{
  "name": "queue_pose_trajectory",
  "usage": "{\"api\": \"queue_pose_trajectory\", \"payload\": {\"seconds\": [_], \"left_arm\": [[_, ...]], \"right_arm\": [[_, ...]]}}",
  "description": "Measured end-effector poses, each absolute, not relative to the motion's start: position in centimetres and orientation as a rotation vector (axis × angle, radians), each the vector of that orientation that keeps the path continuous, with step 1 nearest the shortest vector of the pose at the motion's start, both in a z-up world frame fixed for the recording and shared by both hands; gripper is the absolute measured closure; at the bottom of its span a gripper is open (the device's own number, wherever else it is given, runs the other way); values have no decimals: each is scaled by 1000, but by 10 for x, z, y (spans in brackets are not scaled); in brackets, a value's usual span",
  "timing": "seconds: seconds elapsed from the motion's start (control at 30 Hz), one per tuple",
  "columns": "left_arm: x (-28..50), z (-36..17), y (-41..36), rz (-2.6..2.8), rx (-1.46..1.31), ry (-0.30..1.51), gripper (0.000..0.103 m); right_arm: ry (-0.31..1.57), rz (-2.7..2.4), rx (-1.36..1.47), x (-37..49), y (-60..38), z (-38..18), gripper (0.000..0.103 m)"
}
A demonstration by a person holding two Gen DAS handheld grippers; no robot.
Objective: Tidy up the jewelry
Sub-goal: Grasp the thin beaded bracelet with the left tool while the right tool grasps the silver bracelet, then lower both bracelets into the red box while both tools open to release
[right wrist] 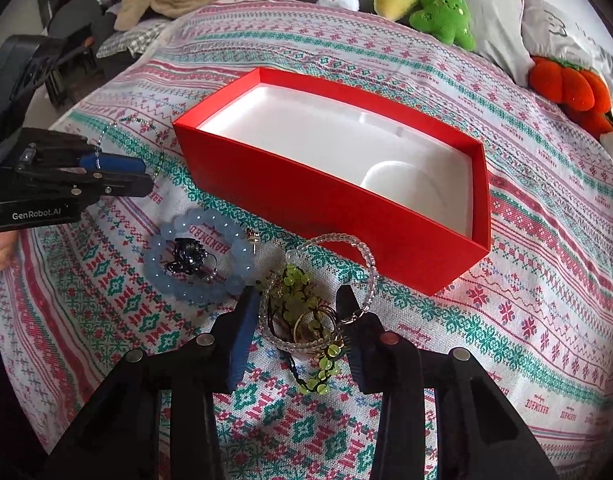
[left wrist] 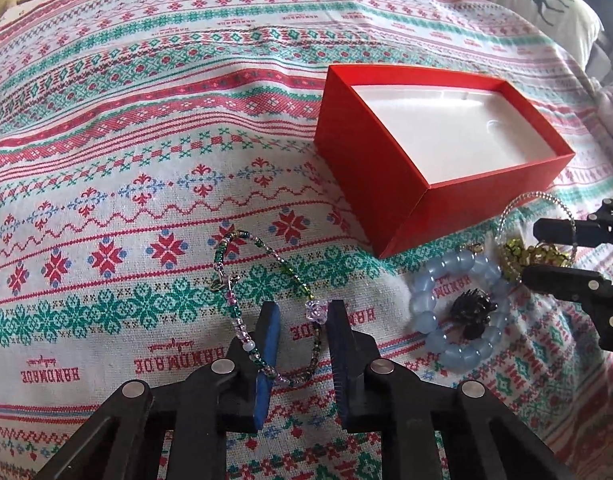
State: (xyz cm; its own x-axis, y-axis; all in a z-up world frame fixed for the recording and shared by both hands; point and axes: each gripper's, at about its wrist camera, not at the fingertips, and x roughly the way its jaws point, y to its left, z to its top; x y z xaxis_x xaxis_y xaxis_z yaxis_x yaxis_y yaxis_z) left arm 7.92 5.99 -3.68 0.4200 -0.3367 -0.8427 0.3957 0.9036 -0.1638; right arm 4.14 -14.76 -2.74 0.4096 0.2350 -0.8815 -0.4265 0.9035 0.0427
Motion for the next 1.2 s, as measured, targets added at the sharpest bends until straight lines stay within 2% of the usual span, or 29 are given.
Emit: {"api": "queue_pose_trajectory", "payload": {"seconds": [0.13,0.27,0.5,1.2], "left_arm": [[78,-36,65,-440,45,1046,95],[77,-36,66,-428,45,1048,96],[72,-23,61,-436,63,1029,97],[67,33,17,-496,101,904,97]], "right_arm": [[1071,420,-121,44,-158,-19,61],[1088,403,-78,49,-163,-17,81],[1102,381,-1,54,-172,-15,99],[926,386,27,51,-165,61,100]]}}
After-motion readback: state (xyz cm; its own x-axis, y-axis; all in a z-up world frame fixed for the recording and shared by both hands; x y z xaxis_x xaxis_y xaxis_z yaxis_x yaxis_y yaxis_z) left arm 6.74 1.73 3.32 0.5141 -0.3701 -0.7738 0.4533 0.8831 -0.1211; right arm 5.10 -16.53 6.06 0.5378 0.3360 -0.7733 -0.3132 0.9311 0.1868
